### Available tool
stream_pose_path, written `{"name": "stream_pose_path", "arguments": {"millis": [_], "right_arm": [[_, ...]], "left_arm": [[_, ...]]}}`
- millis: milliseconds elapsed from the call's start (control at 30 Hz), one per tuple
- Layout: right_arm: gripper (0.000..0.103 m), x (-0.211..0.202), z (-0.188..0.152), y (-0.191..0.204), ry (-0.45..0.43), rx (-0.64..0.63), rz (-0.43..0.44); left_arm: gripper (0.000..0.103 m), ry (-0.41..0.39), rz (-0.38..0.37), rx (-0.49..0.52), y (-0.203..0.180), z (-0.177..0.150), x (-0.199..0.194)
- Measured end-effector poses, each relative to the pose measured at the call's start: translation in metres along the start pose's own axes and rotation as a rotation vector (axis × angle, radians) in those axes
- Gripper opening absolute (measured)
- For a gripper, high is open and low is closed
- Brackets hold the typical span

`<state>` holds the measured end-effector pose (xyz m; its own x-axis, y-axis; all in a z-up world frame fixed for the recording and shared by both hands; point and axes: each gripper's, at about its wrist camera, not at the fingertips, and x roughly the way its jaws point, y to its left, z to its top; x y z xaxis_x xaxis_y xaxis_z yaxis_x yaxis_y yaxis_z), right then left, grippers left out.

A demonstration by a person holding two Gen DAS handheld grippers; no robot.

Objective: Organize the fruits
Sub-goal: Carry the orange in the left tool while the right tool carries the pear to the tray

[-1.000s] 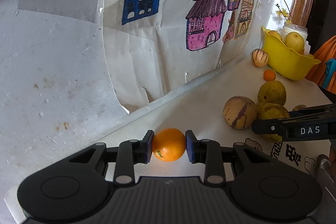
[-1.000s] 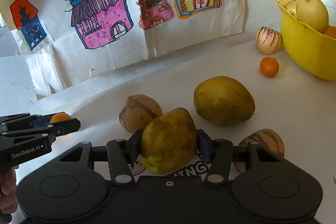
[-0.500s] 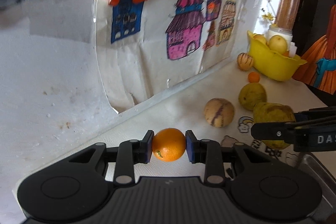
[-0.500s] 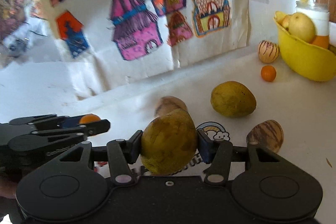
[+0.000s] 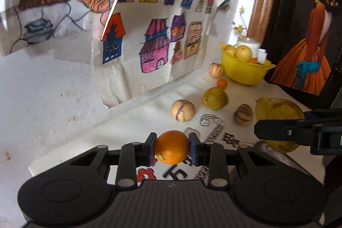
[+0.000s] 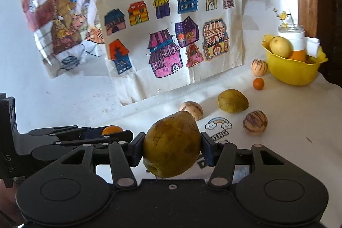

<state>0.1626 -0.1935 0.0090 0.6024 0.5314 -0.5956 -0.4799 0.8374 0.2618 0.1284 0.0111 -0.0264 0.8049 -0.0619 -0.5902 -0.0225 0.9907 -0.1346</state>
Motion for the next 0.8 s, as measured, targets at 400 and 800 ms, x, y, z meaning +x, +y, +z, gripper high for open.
{"name": "stream_pose_path", "arguments": {"millis": [400, 800], "right_arm": [[0.056, -0.074, -0.026, 0.024, -0.072, -0.002, 0.003], [0.056, -0.123, -0.048, 0.028, -0.118, 0.016, -0.026]], "left_arm": [[0.034, -0.057, -0.029, 0.032, -0.022, -0.013, -0.063], [0.034, -0.057, -0.052, 0.058, -0.037, -0.037, -0.099]]}}
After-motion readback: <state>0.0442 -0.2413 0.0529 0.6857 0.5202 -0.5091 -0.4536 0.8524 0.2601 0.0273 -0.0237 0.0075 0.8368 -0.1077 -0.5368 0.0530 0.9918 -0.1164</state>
